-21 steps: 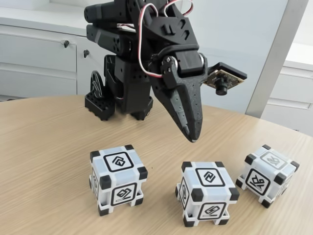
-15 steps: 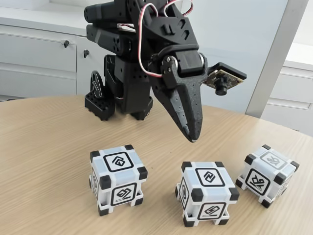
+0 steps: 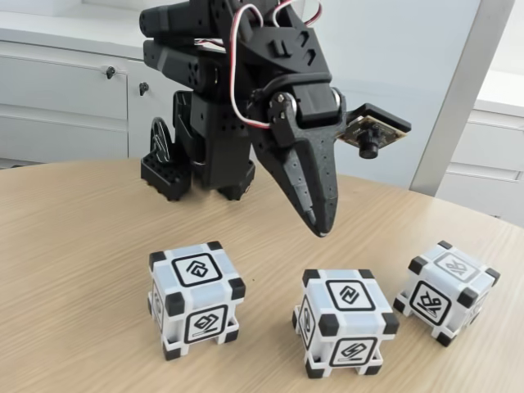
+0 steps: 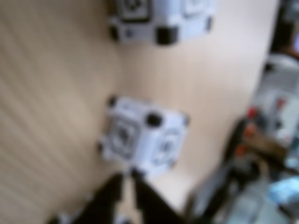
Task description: Stack cubes from left to right.
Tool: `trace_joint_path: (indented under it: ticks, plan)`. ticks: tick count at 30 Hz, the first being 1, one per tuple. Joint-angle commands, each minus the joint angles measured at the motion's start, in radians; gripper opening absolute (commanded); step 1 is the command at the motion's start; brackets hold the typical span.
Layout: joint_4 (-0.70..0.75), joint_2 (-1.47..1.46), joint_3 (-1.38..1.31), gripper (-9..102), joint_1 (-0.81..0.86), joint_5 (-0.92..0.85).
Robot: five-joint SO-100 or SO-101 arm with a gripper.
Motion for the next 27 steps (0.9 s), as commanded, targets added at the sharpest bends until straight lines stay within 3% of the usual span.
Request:
trace_joint_path:
  ticks: [1,8,13,21,27]
  plan:
    - [-0.006,0.008,-0.005,0,0.005,0.0]
    - [-0.006,0.008,-0.005,0,0.006,0.002]
    - [-0.006,0.008,-0.006,0,0.006,-0.132]
    - [0.006,-0.015,-0.133,1,0.006,-0.104]
    - [0.219,-0.123,-0.442,1,-0.012,-0.026]
